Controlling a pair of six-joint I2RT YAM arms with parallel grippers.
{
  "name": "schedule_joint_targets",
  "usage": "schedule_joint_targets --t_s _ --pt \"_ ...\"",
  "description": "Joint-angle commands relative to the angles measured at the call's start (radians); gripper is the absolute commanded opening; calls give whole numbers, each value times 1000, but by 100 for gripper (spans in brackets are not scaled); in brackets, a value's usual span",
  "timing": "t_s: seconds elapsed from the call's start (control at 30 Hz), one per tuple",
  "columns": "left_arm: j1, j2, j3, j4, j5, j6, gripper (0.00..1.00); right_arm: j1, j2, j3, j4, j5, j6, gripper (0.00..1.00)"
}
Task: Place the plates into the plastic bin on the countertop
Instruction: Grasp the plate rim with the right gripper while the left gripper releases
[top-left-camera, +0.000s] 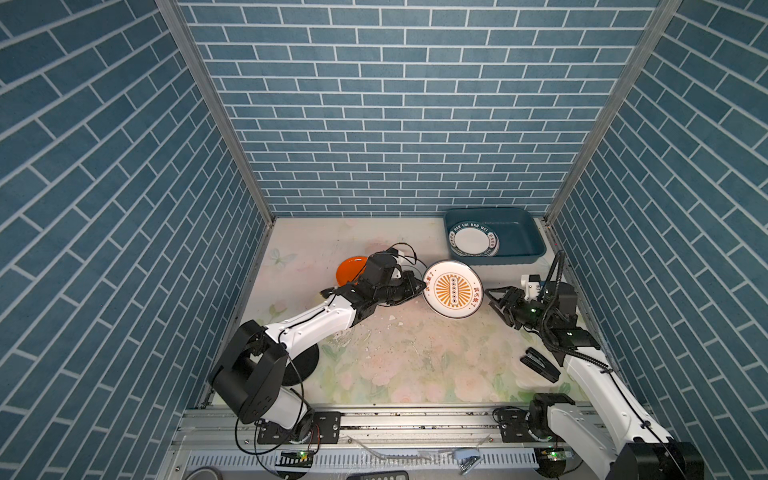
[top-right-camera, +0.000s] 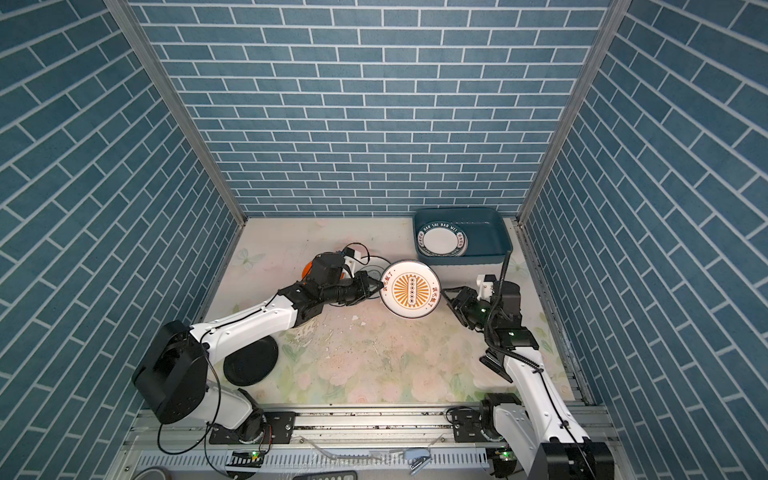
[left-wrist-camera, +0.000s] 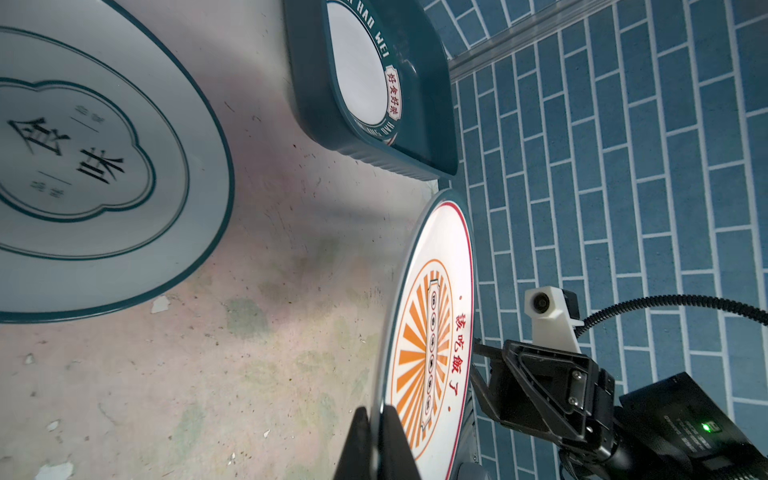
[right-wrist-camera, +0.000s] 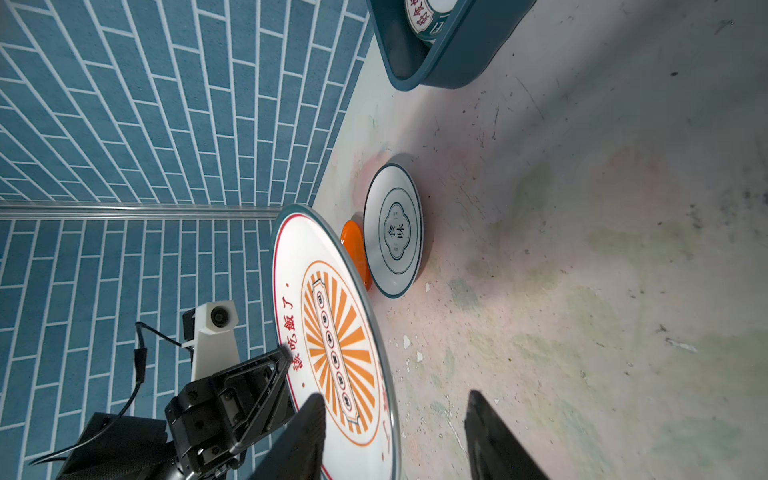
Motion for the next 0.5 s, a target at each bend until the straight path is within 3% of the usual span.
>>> schedule_joint_targets --t_s 0.0,0.47 --pt "-26 14 41 69 22 -21 0 9 1 -11 27 14 16 53" --pt "-46 32 60 69 37 -19 0 11 -7 -22 20 34 25 15"
